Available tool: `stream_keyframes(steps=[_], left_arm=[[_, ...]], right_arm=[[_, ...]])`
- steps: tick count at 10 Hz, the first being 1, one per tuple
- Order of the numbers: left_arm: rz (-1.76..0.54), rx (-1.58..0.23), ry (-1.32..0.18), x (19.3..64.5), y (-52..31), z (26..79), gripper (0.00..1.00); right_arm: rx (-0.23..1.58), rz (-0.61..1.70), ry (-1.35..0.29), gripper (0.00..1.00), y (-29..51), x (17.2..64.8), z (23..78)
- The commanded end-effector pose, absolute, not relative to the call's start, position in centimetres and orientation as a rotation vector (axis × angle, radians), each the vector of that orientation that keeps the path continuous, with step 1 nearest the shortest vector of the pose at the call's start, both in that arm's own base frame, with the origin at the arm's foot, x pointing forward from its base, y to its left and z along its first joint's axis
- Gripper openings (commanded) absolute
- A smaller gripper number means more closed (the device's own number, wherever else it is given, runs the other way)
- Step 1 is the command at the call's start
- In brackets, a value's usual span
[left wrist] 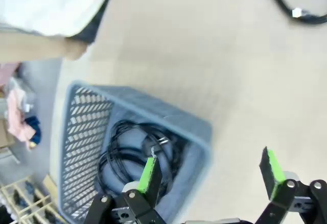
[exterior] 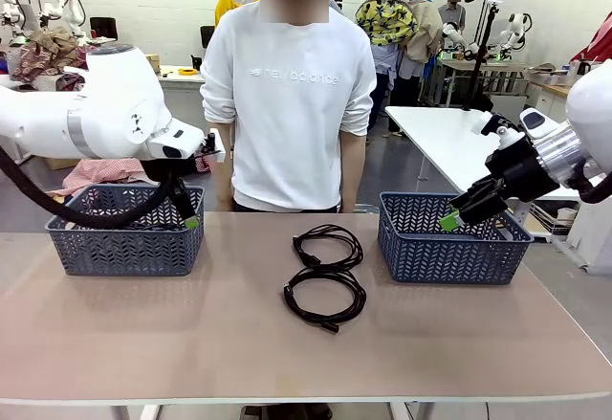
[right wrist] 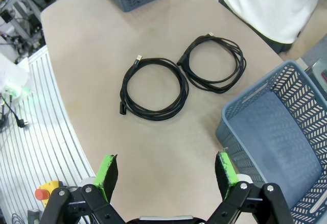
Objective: Organize the cables according to human instructions.
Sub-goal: Pick up a bundle of cables and place it in the basket indicated by the human.
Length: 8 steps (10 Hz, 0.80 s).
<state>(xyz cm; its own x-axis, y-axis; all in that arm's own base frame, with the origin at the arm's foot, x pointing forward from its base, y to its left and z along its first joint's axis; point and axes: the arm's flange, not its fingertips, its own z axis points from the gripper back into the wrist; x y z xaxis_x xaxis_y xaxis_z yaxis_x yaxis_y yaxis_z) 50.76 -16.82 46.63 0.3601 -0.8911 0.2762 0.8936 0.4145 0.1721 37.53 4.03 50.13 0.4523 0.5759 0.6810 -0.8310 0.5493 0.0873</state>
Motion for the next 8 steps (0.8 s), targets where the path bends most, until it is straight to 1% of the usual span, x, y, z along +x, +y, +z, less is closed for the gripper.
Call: stream_keyframes(steps=[1,5,7,8], left_arm=[[-1.178,-0.085,-0.396,47.6,-16.7,45.8,1.0],[-1.213,-0.167,-0.401,43.6,-17.6,44.9,1.0],[-1.23,-0.208,-0.416,42.6,-17.7,44.2,1.0],[-1.249,-0.185,-0.43,42.7,-17.5,43.9,1.0]], right_arm=[[0.472,0.922,-0.671,1.0,3.9,37.9,50.1],[0.472,0.922,-0.671,1.0,3.9,37.9,50.1],[0.472,0.922,-0.671,1.0,3.9,37.9,50.1],[0.472,0.922,-0.671,1.0,3.9,37.9,50.1]])
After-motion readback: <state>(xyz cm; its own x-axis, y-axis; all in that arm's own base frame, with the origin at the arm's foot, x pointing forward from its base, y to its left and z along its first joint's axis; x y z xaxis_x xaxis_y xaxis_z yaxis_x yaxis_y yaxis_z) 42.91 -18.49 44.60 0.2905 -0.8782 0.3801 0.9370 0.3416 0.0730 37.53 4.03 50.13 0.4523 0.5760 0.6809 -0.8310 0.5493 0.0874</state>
